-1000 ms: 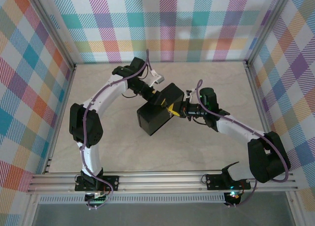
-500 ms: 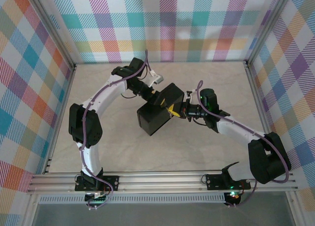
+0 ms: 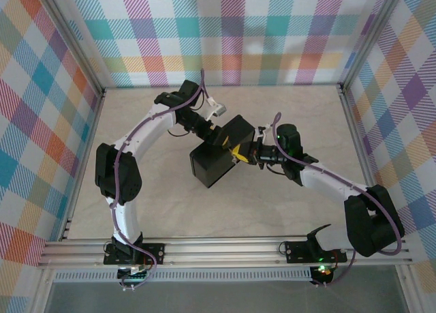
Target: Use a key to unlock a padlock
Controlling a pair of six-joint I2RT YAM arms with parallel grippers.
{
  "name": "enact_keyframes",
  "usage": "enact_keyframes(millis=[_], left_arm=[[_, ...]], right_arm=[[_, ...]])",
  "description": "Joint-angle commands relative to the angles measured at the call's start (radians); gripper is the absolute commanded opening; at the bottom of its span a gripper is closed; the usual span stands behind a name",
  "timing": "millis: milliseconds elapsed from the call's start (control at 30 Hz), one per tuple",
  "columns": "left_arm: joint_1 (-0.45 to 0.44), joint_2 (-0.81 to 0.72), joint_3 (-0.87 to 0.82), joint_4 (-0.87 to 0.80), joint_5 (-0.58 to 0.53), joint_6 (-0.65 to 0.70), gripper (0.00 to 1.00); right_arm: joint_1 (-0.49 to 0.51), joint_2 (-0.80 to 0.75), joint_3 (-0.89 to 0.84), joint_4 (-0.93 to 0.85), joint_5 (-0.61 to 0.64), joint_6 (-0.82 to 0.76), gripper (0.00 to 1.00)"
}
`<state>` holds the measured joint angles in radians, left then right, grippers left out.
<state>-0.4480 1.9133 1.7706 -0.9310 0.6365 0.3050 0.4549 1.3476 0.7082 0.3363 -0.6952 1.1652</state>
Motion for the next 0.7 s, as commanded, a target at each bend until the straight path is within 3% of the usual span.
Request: enact_keyframes(millis=[0, 667], left_arm=[[0.009, -0.003, -0.025, -0.04, -0.008, -0.002, 0.78], [0.011, 0.001, -0.019, -0.038, 0.008, -0.018, 0.78]], right_arm=[[0.011, 0.011, -0.003, 0.062, 0.006, 0.022, 0.0], [0.013, 0.028, -0.05, 0.183, 0.05, 0.085, 0.0]])
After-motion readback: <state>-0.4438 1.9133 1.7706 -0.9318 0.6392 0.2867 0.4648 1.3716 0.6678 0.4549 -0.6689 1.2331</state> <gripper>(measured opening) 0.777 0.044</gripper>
